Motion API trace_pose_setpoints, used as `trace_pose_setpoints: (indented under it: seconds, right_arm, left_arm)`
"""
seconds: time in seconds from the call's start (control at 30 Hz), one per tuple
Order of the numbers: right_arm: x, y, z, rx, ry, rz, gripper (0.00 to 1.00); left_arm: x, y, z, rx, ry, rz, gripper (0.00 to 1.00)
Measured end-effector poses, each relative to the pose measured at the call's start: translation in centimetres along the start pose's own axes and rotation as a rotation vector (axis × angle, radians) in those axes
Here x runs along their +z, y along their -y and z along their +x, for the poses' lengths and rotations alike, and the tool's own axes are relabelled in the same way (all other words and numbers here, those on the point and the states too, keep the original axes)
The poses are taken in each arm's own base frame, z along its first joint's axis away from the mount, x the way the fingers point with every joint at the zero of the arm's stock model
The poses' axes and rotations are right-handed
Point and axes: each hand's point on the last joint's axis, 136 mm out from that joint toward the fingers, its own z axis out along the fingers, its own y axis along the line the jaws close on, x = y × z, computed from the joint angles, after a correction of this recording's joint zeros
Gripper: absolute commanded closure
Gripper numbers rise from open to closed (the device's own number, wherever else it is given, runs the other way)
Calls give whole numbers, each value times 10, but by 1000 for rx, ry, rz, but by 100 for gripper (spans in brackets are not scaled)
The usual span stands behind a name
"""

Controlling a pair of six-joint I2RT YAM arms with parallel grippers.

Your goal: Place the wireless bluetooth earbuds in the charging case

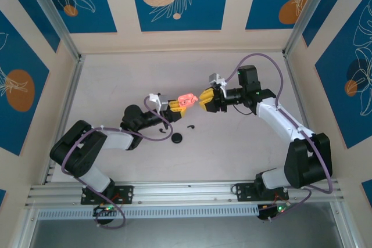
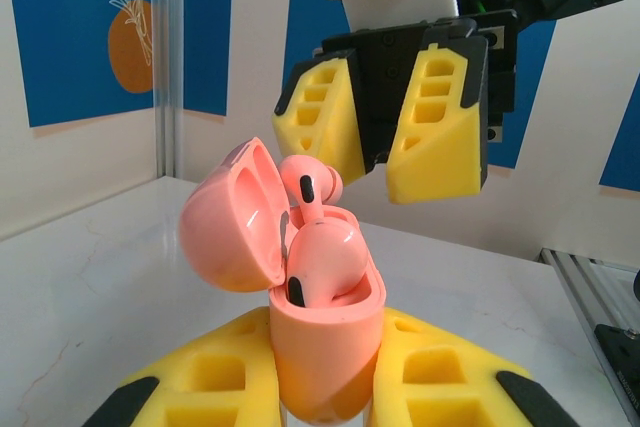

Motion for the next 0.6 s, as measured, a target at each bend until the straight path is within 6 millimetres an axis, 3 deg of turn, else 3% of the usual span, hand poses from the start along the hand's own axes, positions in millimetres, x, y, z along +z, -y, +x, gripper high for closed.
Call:
trace_pose_setpoints:
  seconds: [0.6]
  right_arm:
    - [9,-7,-7,-15,-1,-55,83]
  left_arm:
    - [0,0,0,1,0,-1,87]
